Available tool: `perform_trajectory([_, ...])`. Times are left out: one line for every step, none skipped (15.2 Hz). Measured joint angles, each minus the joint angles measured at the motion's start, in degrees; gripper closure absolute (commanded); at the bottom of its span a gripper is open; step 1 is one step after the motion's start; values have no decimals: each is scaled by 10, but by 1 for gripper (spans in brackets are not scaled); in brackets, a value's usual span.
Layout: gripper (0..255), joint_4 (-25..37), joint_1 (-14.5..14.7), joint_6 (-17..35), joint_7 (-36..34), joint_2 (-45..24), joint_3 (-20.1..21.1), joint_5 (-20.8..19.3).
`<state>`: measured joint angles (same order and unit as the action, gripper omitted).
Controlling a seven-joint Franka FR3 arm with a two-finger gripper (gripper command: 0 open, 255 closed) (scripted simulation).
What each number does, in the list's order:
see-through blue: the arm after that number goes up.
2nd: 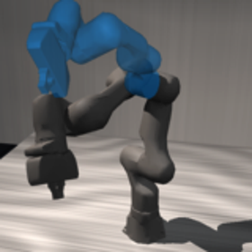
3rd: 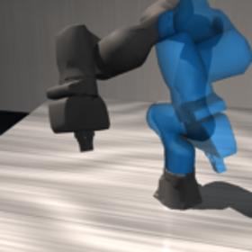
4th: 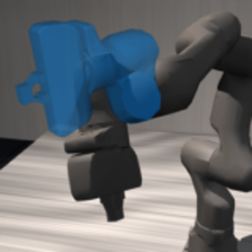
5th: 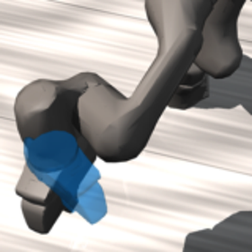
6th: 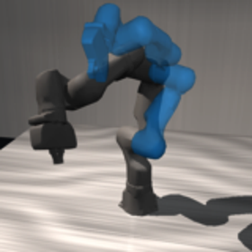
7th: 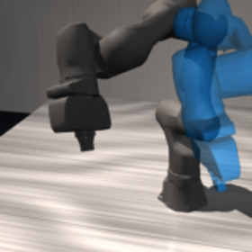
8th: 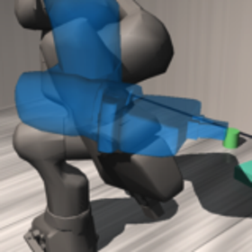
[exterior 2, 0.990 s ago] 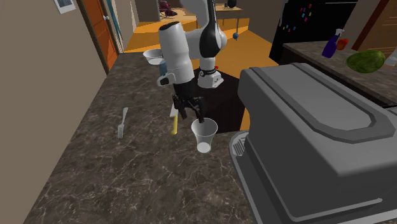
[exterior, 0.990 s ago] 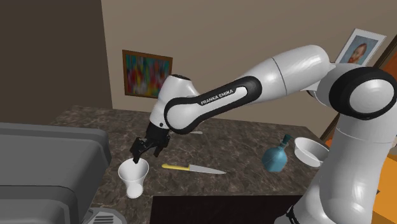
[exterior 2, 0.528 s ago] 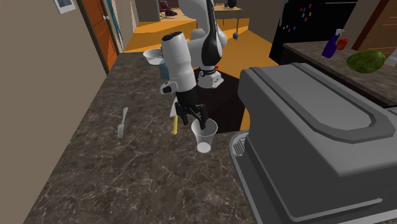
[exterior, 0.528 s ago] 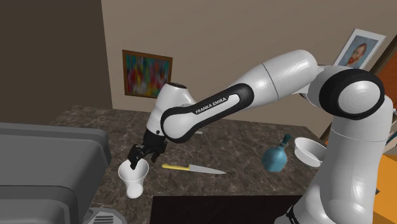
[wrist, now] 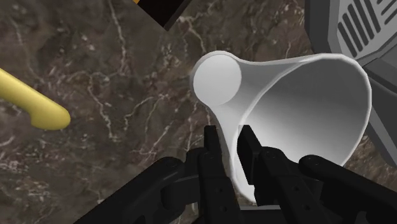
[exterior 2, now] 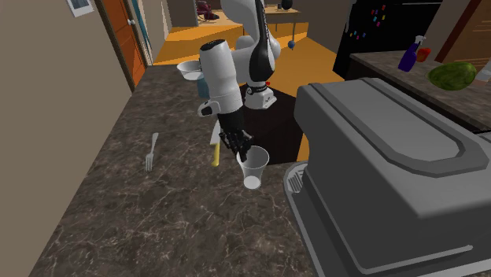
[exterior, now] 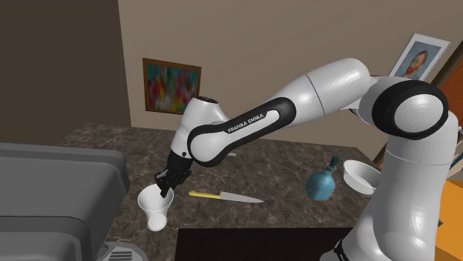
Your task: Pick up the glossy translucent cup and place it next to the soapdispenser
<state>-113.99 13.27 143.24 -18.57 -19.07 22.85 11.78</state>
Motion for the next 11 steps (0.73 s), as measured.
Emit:
perform_trajectory([255,0,0,0,0,0,0,0])
perform_trajectory([255,0,0,0,0,0,0,0])
perform_trajectory([255,0,0,0,0,0,0,0])
perform_trajectory([255,0,0,0,0,0,0,0])
perform_trajectory([255,0,0,0,0,0,0,0])
perform_trajectory([255,0,0,0,0,0,0,0])
perform_trajectory([255,0,0,0,0,0,0,0])
perform_trajectory([255,1,0,-3,0,2,0,0])
perform_trajectory([255,0,-1,-7,-1,7,1,2])
perform_trajectory([255,3,-2,-13,-1,10,1,2])
perform_trajectory([255,5,-3,-19,-2,15,2,3])
